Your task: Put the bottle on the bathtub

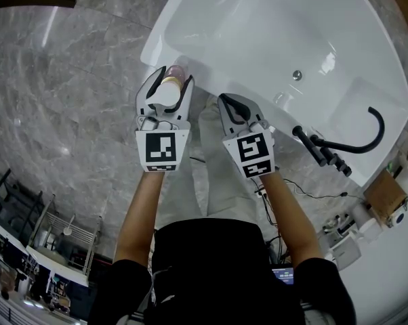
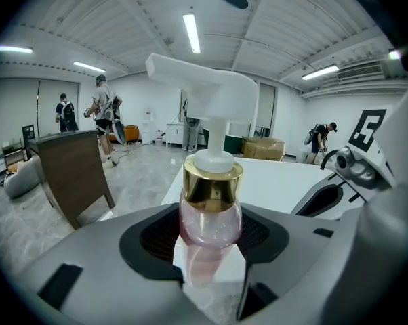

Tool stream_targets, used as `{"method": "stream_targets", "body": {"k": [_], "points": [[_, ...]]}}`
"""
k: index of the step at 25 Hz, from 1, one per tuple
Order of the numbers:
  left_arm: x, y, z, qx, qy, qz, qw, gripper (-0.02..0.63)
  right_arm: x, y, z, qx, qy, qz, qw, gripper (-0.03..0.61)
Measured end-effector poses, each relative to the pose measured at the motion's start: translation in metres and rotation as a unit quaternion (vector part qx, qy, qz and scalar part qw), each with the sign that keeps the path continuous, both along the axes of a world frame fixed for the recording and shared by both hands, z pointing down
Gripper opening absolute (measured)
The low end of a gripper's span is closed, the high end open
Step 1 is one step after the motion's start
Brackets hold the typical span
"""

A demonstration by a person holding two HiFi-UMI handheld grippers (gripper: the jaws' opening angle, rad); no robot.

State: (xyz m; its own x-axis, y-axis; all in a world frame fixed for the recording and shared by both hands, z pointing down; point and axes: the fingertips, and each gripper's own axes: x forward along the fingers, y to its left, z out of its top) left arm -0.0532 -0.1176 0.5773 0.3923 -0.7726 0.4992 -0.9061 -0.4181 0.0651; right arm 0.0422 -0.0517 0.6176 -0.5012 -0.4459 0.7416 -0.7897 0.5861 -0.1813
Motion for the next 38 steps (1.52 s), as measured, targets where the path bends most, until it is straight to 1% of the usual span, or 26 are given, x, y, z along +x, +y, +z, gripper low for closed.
{"method": "stream_targets", "body": {"k": [8, 13, 16, 17, 19, 30, 38], "points": [[-0.001, 0.001, 0.001, 0.0, 0.012, -0.001, 0.9999, 0.233, -0.003, 0.007, 0.005, -0.003, 0.003, -0.003, 1.0, 0.023], [0.0, 0.002, 0.004, -0.007, 0.017, 0.003, 0.9998, 0.233, -0.005, 0.009, 0.007, -0.008, -0.001, 0.001, 1.0, 0.023], [0.0, 0.003, 0.004, -0.018, 0.021, 0.004, 0.9996, 0.233, -0.007, 0.008, 0.006, -0.009, -0.004, 0.005, 1.0, 0.023], [0.0, 0.003, 0.003, -0.015, 0.022, 0.005, 0.9996, 0.236, -0.007, 0.008, 0.005, -0.008, -0.004, 0.005, 1.0, 0.023], [-0.001, 0.002, 0.003, -0.007, 0.022, 0.006, 0.9997, 0.244, -0.008, 0.008, 0.005, -0.007, -0.003, 0.004, 1.0, 0.023], [0.001, 0.009, 0.007, -0.009, 0.02, 0.024, 0.9995, 0.282, -0.011, 0.013, 0.007, -0.007, 0.0, 0.002, 1.0, 0.023], [-0.003, 0.02, 0.005, -0.018, 0.021, 0.034, 0.999, 0.282, -0.016, 0.012, -0.003, 0.002, 0.0, 0.0, 1.0, 0.023]]}}
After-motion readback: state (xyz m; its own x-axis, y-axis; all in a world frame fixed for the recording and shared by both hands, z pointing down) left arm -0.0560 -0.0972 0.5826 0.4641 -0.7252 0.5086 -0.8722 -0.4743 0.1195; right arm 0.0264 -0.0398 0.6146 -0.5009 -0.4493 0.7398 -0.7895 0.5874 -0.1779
